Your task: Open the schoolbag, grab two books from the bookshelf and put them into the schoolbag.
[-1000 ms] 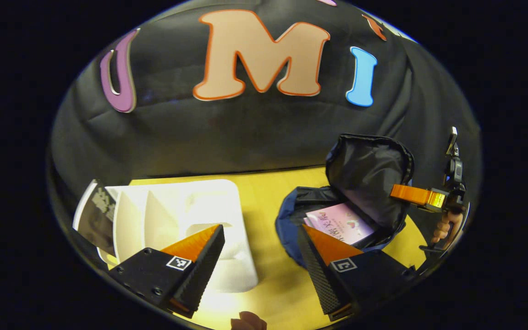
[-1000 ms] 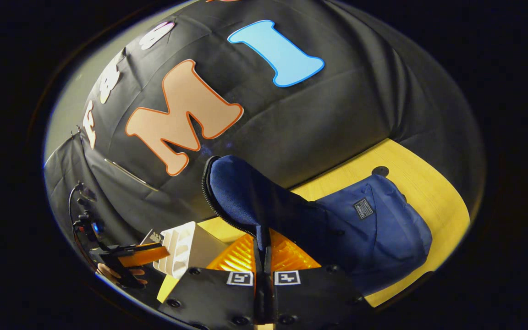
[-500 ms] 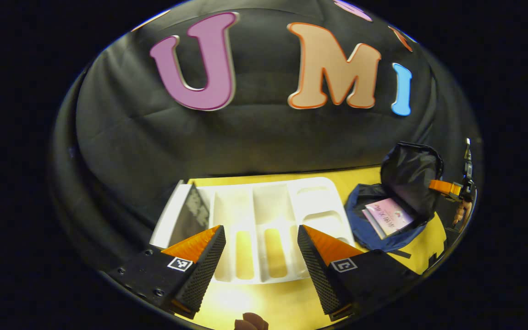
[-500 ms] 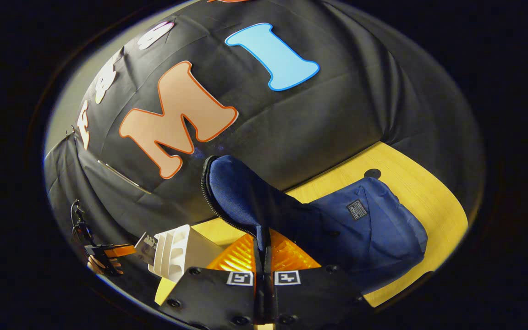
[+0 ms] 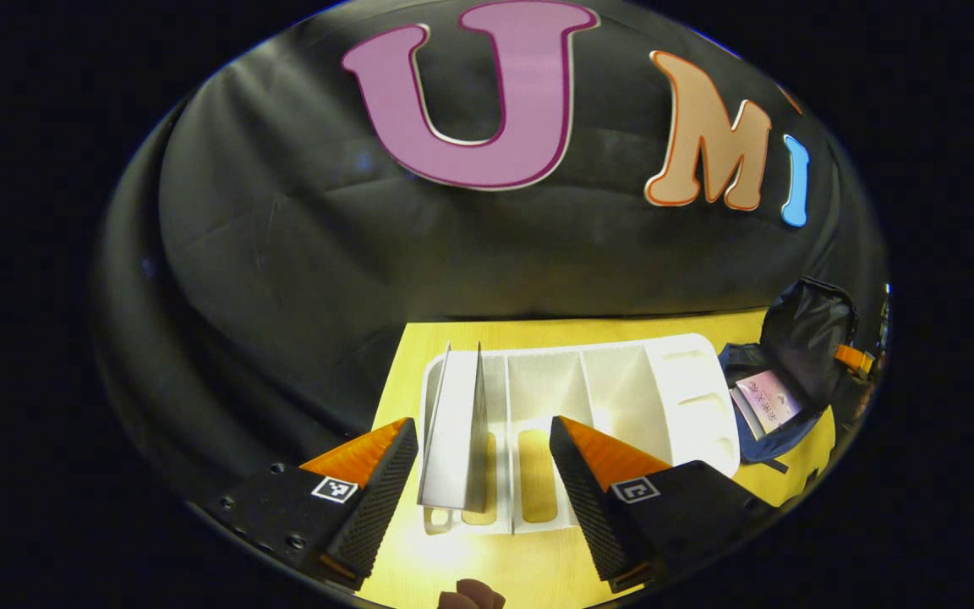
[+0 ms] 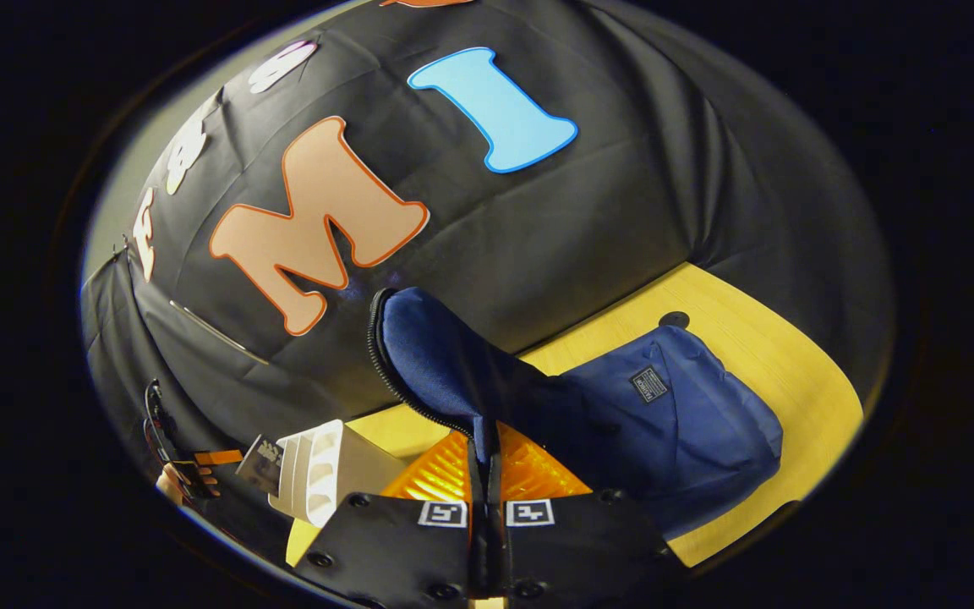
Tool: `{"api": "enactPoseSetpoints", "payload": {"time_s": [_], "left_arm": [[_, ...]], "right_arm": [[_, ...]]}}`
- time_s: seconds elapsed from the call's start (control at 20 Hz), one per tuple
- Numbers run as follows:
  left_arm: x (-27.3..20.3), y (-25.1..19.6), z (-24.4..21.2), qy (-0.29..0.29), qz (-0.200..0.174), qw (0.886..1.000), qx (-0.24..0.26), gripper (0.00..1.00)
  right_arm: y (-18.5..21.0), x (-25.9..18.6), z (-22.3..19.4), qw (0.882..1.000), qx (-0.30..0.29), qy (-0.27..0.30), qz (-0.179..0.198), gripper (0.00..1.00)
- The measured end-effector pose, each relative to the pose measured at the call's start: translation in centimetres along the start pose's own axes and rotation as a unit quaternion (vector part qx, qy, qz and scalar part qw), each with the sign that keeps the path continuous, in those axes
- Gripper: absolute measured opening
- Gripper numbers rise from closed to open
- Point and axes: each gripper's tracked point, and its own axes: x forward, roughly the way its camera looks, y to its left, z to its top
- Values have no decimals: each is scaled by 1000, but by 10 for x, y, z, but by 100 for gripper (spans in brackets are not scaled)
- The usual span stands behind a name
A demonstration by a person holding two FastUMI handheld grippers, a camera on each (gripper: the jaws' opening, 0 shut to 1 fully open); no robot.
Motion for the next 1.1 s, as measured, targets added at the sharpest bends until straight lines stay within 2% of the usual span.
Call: {"api": "enactPoseSetpoints", "payload": {"time_s": [0.25, 0.45, 0.65, 0.75, 0.85, 1.1], "left_arm": [[41, 10, -18, 61, -14, 998, -3, 91], [57, 13, -34, 101, -21, 995, -5, 87], [69, 23, -49, 133, 1, 991, -4, 85], [71, 23, -51, 139, 1, 990, 1, 68], [69, 20, -53, 149, -1, 989, 1, 40], [67, 21, -56, 153, 2, 988, -5, 37]], "right_arm": [[1, -1, -1, 1000, 6, -7, -8, 3], [-1, -6, 0, 1000, 20, -15, -12, 3], [-7, -9, 1, 999, 22, -18, -16, 3], [-8, -9, 2, 999, 26, -19, -16, 3], [-8, -9, 1, 999, 28, -19, -16, 3], [-9, -8, 1, 999, 24, -16, -16, 3]]}}
